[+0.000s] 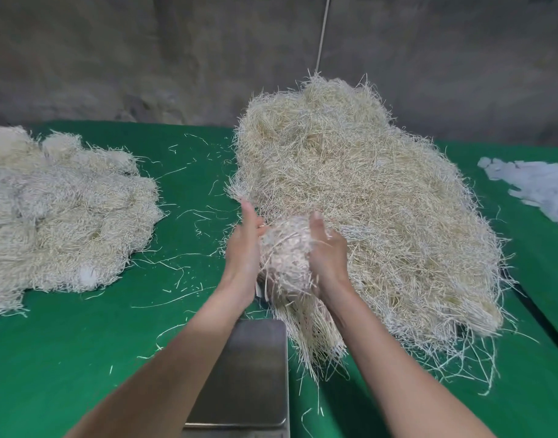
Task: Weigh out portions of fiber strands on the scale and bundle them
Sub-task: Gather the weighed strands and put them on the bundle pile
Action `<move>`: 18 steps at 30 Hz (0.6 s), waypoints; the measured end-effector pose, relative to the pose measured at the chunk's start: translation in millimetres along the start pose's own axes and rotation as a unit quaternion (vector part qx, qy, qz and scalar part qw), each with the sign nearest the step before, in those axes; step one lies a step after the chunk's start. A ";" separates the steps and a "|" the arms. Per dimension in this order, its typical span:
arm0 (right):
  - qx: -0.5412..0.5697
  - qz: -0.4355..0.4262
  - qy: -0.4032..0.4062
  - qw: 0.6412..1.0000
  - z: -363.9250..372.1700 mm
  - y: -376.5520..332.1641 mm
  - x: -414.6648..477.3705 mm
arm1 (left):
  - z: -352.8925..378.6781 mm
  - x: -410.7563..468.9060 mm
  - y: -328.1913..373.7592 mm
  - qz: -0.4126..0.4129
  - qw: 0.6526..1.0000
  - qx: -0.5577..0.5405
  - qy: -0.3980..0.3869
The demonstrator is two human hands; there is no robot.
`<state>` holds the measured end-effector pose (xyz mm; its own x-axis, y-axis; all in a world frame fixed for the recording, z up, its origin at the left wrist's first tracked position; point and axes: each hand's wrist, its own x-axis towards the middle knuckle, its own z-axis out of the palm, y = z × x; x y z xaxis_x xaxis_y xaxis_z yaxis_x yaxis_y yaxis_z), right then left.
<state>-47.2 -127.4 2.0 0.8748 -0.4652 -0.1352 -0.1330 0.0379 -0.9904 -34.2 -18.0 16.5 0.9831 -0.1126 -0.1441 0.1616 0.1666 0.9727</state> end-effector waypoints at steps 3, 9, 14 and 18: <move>-0.007 -0.027 0.028 0.999 7.7 0.9 4.0 | 16.0 -20.1 -16.5 -0.043 0.997 0.010 -0.056; -0.341 -0.293 0.029 0.893 20.6 29.2 -20.5 | 21.9 9.1 -17.3 -0.026 0.983 -0.024 0.180; -0.267 -0.251 0.023 0.930 15.7 15.3 -10.1 | 20.2 4.6 -18.6 -0.029 0.991 0.061 0.112; -0.250 -0.238 0.009 0.938 32.2 27.4 -34.7 | 8.3 15.4 -10.7 -0.021 0.991 0.022 0.127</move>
<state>-66.2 -81.7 -21.4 0.8826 -0.3396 0.3252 0.0658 -0.5956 -0.8006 -21.5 -29.7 5.4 0.9664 0.1336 -0.2197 0.2036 0.1243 0.9711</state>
